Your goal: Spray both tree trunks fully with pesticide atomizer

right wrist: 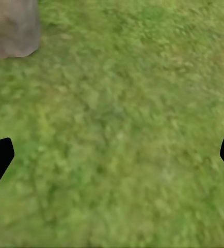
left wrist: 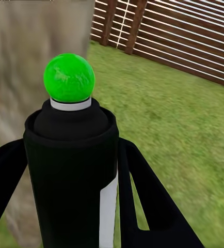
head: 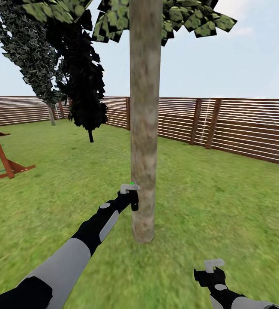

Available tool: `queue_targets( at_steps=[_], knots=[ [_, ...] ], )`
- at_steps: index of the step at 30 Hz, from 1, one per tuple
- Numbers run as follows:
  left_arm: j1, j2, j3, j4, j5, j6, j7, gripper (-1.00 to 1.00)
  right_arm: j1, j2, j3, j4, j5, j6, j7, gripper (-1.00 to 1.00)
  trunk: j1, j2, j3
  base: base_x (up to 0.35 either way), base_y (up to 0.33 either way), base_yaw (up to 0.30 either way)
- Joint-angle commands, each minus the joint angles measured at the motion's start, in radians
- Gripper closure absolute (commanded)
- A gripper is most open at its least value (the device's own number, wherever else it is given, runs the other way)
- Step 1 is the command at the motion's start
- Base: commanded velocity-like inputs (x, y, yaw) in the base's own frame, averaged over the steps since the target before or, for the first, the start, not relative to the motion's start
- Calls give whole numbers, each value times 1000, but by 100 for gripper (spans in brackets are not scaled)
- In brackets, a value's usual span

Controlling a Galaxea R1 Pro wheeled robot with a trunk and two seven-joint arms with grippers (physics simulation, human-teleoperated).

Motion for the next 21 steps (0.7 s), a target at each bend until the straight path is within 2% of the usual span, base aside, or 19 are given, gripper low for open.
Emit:
queue_targets(
  at_steps=[1,21],
  knots=[
    [0,0,1,0,0,0,0,100,0,0,0,0,0,0,0,-100,0,0,0,118,0,0],
    [0,7,6,20,0,0,4,100,0,1,0,0,0,0,0,-100,0,0,0,9,0,0]
  ],
)
